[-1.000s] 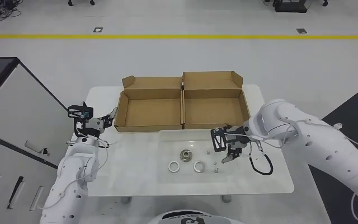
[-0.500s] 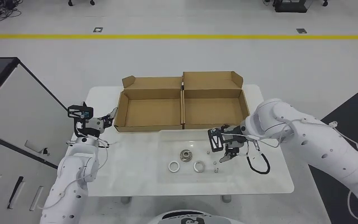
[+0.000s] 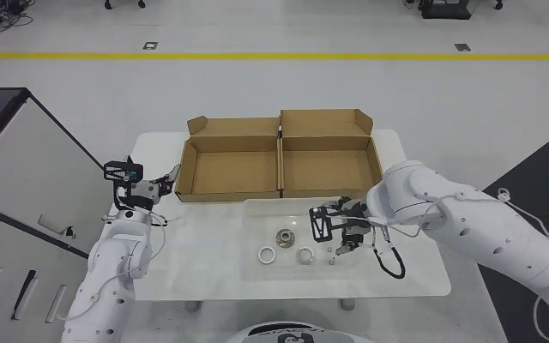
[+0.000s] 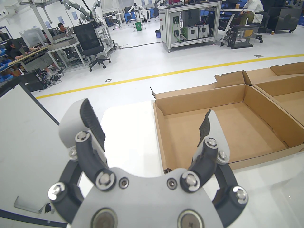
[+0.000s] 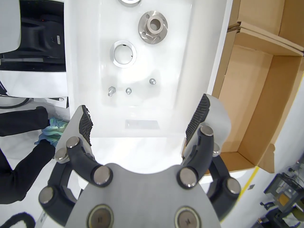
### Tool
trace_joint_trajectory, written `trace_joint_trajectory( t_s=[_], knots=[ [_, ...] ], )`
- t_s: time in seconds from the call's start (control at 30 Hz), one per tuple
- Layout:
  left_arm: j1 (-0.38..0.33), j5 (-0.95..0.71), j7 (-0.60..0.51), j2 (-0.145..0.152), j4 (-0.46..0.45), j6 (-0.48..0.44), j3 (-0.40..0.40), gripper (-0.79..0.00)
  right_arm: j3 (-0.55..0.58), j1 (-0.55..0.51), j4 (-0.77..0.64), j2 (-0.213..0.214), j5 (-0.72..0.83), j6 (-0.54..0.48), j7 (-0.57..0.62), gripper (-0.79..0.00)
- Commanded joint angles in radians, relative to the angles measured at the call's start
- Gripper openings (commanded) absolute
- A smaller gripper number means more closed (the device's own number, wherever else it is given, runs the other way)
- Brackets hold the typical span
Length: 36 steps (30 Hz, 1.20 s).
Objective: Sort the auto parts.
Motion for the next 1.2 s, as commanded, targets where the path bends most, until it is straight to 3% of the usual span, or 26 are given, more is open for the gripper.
trace_joint_trajectory(
  t_s=[0.0, 0.17, 0.53, 0.6, 0.7, 1.17],
  knots=[
    [0.000, 0.000, 0.000, 0.000, 0.000, 0.000, 0.000, 0.000, -0.022, 0.025, -0.008, -0.004, 0.029, 0.032, 0.032, 0.000],
    [0.000, 0.000, 0.000, 0.000, 0.000, 0.000, 0.000, 0.000, -0.079, 0.082, -0.015, -0.020, 0.067, 0.101, 0.101, 0.000],
    [0.000, 0.000, 0.000, 0.000, 0.000, 0.000, 0.000, 0.000, -0.253, 0.204, 0.050, -0.076, 0.106, 0.131, 0.131, 0.000],
    [0.000, 0.000, 0.000, 0.000, 0.000, 0.000, 0.000, 0.000, -0.284, 0.227, 0.063, -0.087, 0.115, 0.133, 0.133, -0.099],
    [0.000, 0.000, 0.000, 0.000, 0.000, 0.000, 0.000, 0.000, -0.295, 0.239, 0.079, -0.101, 0.125, 0.137, 0.137, -0.151],
    [0.000, 0.000, 0.000, 0.000, 0.000, 0.000, 0.000, 0.000, -0.295, 0.193, 0.135, -0.152, 0.093, 0.146, 0.146, -0.219]
  ],
)
